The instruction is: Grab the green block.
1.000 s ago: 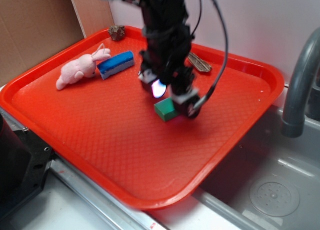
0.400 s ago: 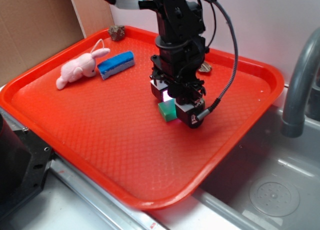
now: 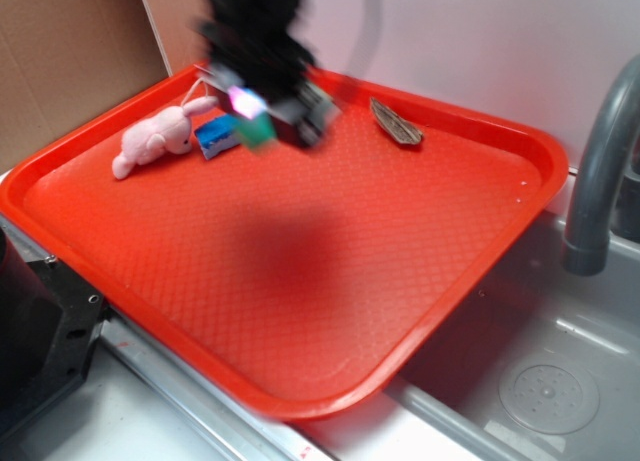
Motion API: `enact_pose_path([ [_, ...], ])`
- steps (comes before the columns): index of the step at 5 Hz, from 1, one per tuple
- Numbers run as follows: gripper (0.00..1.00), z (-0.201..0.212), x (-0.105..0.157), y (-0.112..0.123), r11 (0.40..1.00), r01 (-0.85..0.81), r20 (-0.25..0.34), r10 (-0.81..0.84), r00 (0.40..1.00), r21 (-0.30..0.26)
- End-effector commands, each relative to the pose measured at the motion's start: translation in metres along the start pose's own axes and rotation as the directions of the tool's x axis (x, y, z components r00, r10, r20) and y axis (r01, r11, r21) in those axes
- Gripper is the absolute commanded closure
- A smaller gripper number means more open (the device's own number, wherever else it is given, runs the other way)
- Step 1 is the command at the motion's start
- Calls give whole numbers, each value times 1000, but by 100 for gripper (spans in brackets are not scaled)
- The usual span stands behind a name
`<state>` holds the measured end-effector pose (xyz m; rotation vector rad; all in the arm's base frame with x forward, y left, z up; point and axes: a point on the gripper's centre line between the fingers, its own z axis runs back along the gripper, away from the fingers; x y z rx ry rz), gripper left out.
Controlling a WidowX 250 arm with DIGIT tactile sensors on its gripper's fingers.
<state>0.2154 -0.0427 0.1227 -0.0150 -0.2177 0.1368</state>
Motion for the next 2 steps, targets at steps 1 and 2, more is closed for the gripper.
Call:
enact_pose_path([
  [1,100,109,-16,22,984,-179,43,179,983,-2],
  [2,100,141,-16,36,967,-253,55,254,966,-20],
])
